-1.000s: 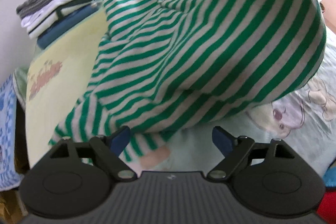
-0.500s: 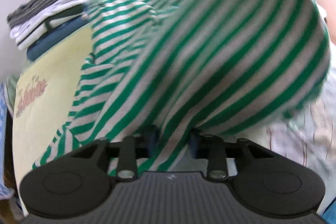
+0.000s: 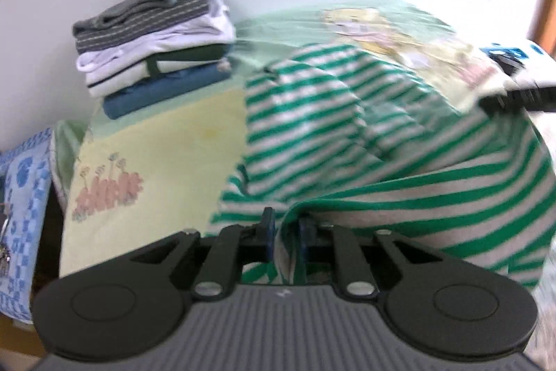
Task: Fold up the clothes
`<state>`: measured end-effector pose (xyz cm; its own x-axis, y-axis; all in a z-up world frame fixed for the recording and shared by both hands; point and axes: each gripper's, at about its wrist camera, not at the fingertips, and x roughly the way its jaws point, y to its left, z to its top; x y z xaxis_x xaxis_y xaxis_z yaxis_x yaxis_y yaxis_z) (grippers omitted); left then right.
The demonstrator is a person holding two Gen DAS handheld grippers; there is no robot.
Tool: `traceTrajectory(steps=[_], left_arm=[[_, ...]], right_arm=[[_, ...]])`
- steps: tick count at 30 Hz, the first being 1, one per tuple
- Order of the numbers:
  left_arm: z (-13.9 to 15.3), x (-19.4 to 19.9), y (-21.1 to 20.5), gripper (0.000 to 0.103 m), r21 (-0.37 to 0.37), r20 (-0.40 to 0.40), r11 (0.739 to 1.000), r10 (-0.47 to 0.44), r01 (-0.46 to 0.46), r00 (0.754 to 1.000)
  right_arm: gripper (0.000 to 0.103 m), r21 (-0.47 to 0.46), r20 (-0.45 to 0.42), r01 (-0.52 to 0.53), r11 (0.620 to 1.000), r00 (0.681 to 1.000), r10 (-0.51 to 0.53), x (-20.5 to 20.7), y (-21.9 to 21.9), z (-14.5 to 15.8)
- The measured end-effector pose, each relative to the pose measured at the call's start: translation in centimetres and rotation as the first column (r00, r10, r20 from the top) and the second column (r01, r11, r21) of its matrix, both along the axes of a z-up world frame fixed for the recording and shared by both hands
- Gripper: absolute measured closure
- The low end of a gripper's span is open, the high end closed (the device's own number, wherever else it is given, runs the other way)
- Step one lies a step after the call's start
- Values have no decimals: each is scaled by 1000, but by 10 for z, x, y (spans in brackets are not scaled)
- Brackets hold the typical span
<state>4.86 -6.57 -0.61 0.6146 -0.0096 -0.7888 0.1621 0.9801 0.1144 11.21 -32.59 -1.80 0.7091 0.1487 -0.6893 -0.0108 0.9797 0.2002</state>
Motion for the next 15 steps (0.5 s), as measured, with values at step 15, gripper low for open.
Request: traceTrajectory(steps=[15], left_arm=[[-35,49,-16,81,86,-57,992,98,-93,994]], right_arm=[[30,-56,61,-360,931,930,363,-101,-32,16]])
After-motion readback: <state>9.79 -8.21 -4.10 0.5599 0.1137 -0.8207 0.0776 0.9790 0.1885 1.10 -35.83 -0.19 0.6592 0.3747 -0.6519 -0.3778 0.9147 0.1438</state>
